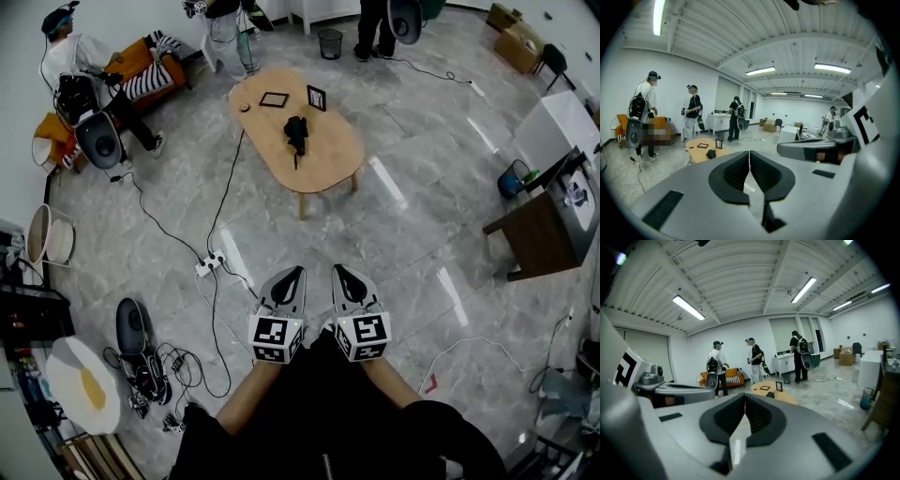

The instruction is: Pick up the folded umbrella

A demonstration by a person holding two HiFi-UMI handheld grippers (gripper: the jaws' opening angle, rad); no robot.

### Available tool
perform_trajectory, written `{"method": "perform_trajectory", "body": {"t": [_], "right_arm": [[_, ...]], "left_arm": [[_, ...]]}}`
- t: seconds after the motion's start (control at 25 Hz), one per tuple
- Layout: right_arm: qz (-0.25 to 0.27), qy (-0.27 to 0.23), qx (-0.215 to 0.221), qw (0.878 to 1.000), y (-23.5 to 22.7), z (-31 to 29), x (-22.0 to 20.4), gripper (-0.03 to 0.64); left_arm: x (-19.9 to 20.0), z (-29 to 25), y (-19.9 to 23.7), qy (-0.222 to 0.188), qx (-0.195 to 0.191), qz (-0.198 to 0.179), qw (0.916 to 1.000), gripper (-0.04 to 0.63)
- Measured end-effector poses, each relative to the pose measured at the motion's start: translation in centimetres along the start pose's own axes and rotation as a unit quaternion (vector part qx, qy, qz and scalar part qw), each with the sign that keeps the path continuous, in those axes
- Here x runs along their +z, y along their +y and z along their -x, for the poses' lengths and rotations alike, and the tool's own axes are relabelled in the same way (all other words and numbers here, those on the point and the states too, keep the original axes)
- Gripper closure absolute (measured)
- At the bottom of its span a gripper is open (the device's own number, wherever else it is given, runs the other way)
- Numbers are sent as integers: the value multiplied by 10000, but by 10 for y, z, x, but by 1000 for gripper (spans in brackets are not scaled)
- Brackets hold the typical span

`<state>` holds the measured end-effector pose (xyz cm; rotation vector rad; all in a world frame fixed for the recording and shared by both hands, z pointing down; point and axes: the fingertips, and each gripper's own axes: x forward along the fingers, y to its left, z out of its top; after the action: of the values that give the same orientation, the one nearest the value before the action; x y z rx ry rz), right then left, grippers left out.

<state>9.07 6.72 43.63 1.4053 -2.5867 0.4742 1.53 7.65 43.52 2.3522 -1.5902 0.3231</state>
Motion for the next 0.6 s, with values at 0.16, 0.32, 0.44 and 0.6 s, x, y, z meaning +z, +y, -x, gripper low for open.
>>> {"method": "perform_trajectory", "body": {"t": [0.16, 0.32, 0.44, 0.6], "right_arm": [[20, 21, -100, 9999, -15, -4, -6, 604], [-116, 170, -174, 9996, -24, -13, -22, 604], [-150, 297, -216, 9992, -24, -20, -29, 604], [-61, 423, -254, 9988, -25, -34, -30, 604]], "left_arm": [[-3, -10, 1, 9, 22, -89, 10000, 578], [-10, -16, 8, 133, 46, -34, 9999, 578], [-17, -20, 14, 221, 7, 54, 9997, 578], [-19, -32, 25, 186, -30, 166, 9997, 578]]}}
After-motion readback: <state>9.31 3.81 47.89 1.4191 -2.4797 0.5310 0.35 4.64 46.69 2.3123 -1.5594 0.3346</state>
